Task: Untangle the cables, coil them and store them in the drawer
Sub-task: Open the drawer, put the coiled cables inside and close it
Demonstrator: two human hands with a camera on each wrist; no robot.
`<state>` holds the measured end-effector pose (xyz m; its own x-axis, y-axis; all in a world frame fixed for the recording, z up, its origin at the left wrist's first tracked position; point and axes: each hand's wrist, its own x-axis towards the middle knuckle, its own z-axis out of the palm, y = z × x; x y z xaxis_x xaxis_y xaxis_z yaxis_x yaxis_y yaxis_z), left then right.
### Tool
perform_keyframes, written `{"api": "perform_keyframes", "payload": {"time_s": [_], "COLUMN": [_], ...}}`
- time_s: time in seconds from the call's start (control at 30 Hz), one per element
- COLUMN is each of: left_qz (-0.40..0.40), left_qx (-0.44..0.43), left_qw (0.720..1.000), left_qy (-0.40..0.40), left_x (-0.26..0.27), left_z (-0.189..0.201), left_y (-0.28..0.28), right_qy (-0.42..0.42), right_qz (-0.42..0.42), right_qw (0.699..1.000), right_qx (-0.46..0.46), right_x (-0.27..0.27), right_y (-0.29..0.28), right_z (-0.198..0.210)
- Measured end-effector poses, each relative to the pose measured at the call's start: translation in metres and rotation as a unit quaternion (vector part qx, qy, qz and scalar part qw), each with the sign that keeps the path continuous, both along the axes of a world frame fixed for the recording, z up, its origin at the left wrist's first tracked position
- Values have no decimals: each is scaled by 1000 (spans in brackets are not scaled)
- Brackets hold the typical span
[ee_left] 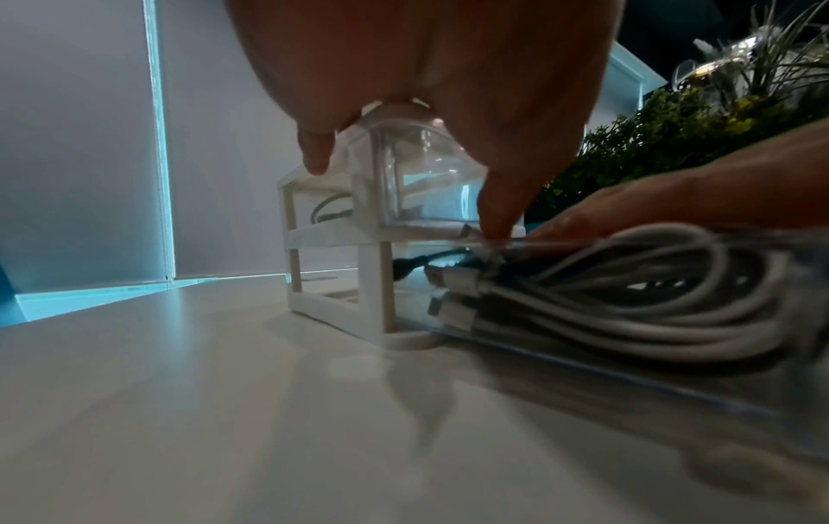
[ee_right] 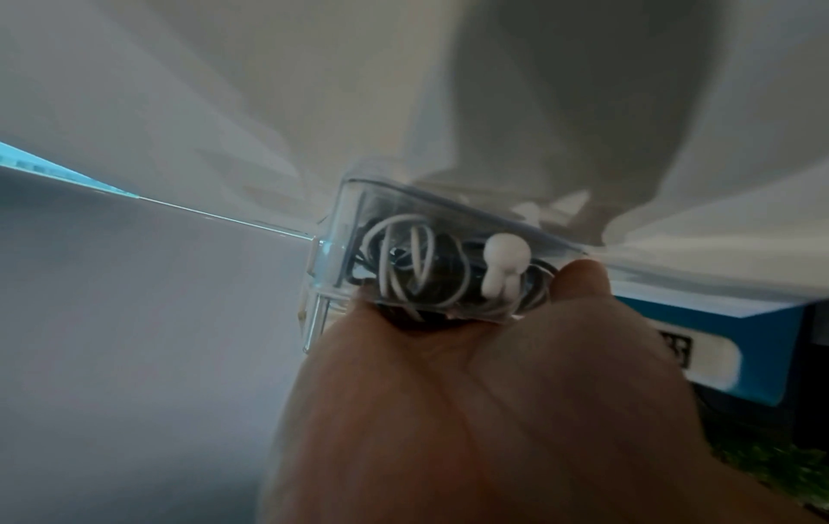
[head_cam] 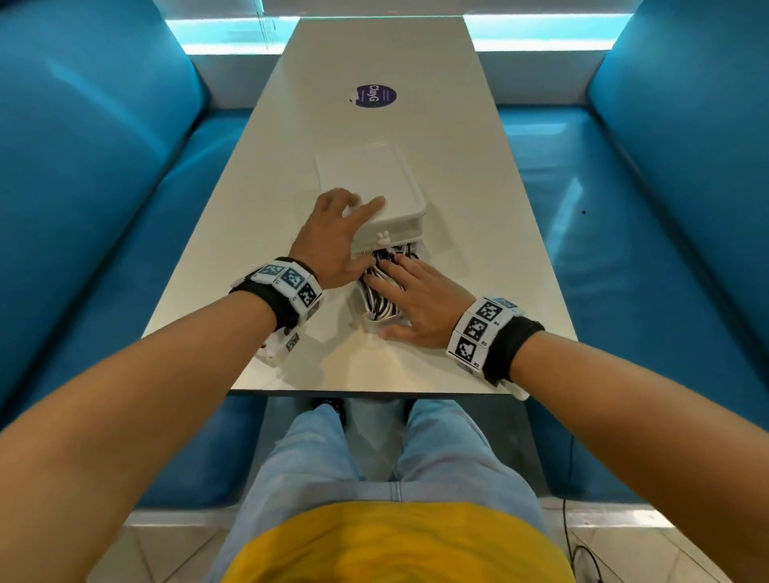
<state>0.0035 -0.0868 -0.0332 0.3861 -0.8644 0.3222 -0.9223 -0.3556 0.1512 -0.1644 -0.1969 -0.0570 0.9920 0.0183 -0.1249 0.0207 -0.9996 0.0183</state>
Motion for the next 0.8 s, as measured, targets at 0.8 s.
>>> {"api": "perform_keyframes", "payload": {"time_s": [0.8], "left_qz": [-29], "left_qx": [15], "left_qw": [997], "left_qy": [75], "left_x": [11], "left_z": [10], "left_y": [1], "right_qy": [-98], "right_qz": [-21], "right_qw": [990], "right_qx": [104], "right_x": [-14], "right_y": [11], "right_z": [-10]}}
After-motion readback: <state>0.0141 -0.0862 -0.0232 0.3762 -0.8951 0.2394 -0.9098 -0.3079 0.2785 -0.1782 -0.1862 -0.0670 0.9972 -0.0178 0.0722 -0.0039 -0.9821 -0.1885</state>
